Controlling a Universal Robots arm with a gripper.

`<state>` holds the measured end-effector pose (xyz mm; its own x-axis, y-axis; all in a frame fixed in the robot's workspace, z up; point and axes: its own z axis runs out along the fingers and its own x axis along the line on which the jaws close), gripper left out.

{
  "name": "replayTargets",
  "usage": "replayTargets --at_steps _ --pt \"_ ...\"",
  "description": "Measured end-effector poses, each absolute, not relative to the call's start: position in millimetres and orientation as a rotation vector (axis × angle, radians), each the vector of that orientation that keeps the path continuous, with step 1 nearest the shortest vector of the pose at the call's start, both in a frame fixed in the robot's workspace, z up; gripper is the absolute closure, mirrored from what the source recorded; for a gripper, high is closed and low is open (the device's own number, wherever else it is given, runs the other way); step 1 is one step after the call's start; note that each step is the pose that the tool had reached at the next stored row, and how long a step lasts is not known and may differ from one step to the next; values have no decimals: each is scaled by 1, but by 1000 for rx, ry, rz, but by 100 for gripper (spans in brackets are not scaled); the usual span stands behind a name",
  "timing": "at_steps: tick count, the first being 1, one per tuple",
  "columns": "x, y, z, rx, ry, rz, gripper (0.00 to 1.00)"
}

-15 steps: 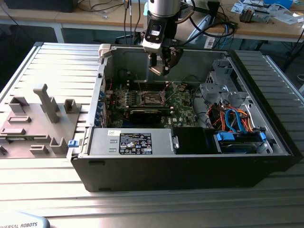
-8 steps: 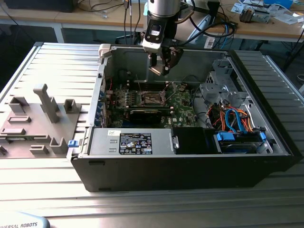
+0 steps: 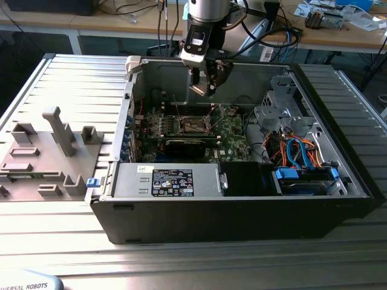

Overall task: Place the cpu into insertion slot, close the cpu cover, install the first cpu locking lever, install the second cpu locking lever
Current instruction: 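Place the cpu into insertion slot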

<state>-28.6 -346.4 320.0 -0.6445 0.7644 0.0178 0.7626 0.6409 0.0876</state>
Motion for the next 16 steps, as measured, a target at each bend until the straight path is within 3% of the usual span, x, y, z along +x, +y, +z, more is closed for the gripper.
replayTargets --at_steps 16 --pt "-29 -346 320 1337 2816 136 46"
